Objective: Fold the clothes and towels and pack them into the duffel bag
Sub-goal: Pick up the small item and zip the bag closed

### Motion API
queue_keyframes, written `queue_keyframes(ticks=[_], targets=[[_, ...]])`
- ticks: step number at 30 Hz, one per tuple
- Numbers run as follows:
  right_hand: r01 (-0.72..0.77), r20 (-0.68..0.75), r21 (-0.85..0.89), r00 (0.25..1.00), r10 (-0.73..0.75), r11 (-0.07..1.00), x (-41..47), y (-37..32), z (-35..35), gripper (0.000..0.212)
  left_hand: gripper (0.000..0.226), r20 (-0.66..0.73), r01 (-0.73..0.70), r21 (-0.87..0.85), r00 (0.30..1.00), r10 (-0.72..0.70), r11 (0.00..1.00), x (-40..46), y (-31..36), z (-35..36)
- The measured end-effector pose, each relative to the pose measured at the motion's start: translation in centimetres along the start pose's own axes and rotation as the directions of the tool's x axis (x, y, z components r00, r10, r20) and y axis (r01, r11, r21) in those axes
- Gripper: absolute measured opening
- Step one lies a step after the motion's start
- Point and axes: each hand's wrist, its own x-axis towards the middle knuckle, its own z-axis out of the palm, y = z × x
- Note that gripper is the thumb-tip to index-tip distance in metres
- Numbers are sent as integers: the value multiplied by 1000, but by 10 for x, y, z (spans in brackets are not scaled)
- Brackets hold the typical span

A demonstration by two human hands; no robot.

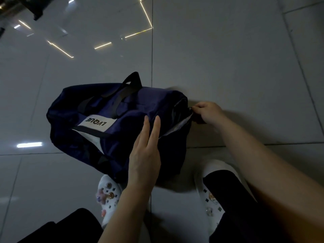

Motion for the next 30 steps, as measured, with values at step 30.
queue_keyframes(ticks=[30], targets=[[137, -98, 189, 988, -120, 972, -33, -3, -22, 23, 67, -12, 173, -318, 982, -186, 932, 21, 3, -38]])
